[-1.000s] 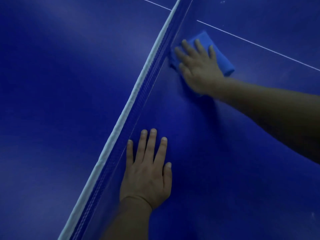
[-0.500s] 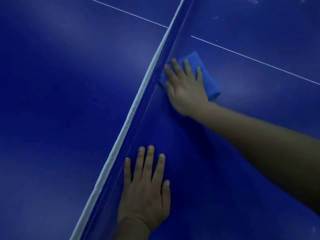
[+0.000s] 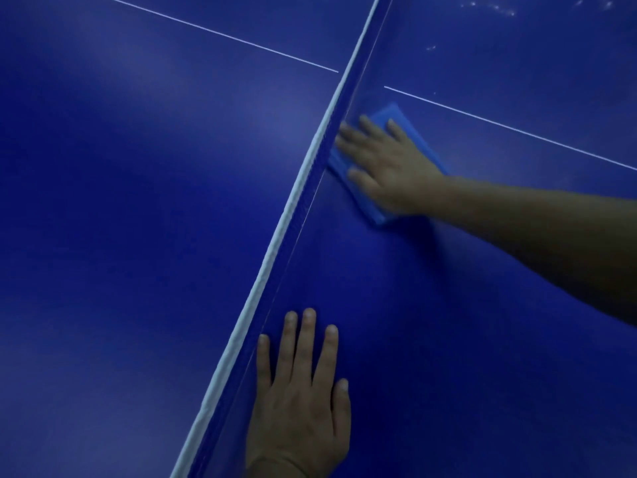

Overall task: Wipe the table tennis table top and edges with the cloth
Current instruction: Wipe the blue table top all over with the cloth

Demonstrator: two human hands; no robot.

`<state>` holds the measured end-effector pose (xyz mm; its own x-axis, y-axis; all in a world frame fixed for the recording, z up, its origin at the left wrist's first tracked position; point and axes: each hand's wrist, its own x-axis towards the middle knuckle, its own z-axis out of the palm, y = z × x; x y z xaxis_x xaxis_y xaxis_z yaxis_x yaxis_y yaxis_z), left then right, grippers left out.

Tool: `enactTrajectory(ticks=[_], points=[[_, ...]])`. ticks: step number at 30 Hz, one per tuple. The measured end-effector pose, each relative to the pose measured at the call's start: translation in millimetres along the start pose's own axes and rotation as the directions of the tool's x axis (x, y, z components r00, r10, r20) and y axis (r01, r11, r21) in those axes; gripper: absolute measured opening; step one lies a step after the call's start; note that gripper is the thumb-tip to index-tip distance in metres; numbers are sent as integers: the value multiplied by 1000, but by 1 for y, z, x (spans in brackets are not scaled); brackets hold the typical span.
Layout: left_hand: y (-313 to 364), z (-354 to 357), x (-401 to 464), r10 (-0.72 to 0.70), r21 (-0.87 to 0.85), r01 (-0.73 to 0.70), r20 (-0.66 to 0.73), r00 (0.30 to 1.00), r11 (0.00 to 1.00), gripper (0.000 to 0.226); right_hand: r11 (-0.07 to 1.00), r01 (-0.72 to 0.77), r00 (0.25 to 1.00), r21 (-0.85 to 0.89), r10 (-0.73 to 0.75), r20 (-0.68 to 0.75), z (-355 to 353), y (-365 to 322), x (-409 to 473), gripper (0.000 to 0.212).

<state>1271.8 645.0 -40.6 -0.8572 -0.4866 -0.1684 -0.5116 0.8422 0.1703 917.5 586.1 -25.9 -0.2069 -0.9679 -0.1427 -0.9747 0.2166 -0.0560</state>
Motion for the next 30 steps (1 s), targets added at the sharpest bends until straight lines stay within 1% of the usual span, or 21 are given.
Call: enactTrajectory(ticks=[1, 3, 4, 5, 6, 7, 9, 11, 13, 15, 18, 19, 20, 22, 24, 25, 26, 27, 28, 29, 30], points=[[-1, 0, 1, -3, -1, 3, 0, 1000, 1000, 58, 990, -137, 990, 22, 138, -19, -5, 9, 18, 61], [-1, 0, 1, -13, 9, 13, 19, 1000, 1000, 59, 922, -372, 927, 107, 375, -8, -12, 13, 45, 59], [-1, 1, 1, -14, 11, 14, 30, 999, 1000, 60, 886, -443, 894, 139, 448, -4, -12, 6, 51, 61], [-1, 1, 0, -15, 4, 15, 41, 999, 1000, 61, 863, -479, 874, 160, 486, -6, -11, -6, 50, 63], [-1, 1, 1, -15, -3, 15, 45, 999, 1000, 62, 861, -481, 873, 166, 488, -2, -9, -20, 44, 65], [-1, 1, 1, -19, -9, 20, 44, 999, 1000, 62, 876, -453, 888, 164, 460, -4, -4, -35, 33, 65], [-1, 1, 1, -24, -11, 25, 31, 999, 1000, 62, 925, -346, 934, 156, 355, -30, 4, -58, 8, 63], [0, 2, 1, -14, -11, 14, 8, 1000, 1000, 60, 948, -287, 954, 135, 296, -48, 3, -57, 10, 57], [0, 3, 0, -8, -8, 8, -8, 1000, 1000, 58, 941, -326, 944, 96, 330, -28, -5, -41, 36, 55], [0, 3, 1, -3, -17, 3, -28, 1000, 1000, 60, 908, -413, 910, 73, 414, 8, -14, -26, 62, 55], [0, 4, 0, 7, 2, -7, -37, 999, 1000, 64, 846, -517, 855, 130, 519, 23, -15, -15, 71, 58], [0, 4, 0, 9, 1, -9, -35, 999, 1000, 62, 811, -563, 823, 162, 568, 14, -12, -9, 62, 59], [0, 3, 0, 7, -5, -7, -34, 999, 1000, 60, 759, -623, 774, 191, 634, 5, -9, 0, 49, 59], [-1, 3, 0, -1, -14, 1, -24, 1000, 1000, 59, 611, -756, 629, 234, 778, 1, -3, 22, 19, 59], [-1, 2, 1, 0, -25, 0, -2, 1000, 1000, 59, 465, -847, 488, 256, 872, 31, 0, 37, -4, 60], [-1, 2, 1, -2, -28, 2, 7, 1000, 1000, 60, 416, -872, 441, 257, 897, 45, 2, 37, -9, 61], [-1, 1, 1, -4, -27, 4, 15, 1000, 1000, 61, 389, -885, 414, 255, 909, 51, 3, 32, -8, 61], [-1, 1, 1, -6, -28, 6, 22, 1000, 1000, 62, 396, -884, 419, 249, 907, 45, 3, 22, 0, 62], [-1, 1, 1, -8, -30, 8, 23, 1000, 1000, 63, 441, -865, 461, 241, 887, 32, 2, 9, 11, 62], [-1, 1, 1, -9, -28, 10, 22, 1000, 1000, 63, 519, -824, 536, 227, 844, 15, -1, -6, 25, 62], [-1, 1, 1, -10, -21, 11, 17, 1000, 1000, 64, 615, -760, 630, 210, 777, 3, -4, -21, 38, 61]])
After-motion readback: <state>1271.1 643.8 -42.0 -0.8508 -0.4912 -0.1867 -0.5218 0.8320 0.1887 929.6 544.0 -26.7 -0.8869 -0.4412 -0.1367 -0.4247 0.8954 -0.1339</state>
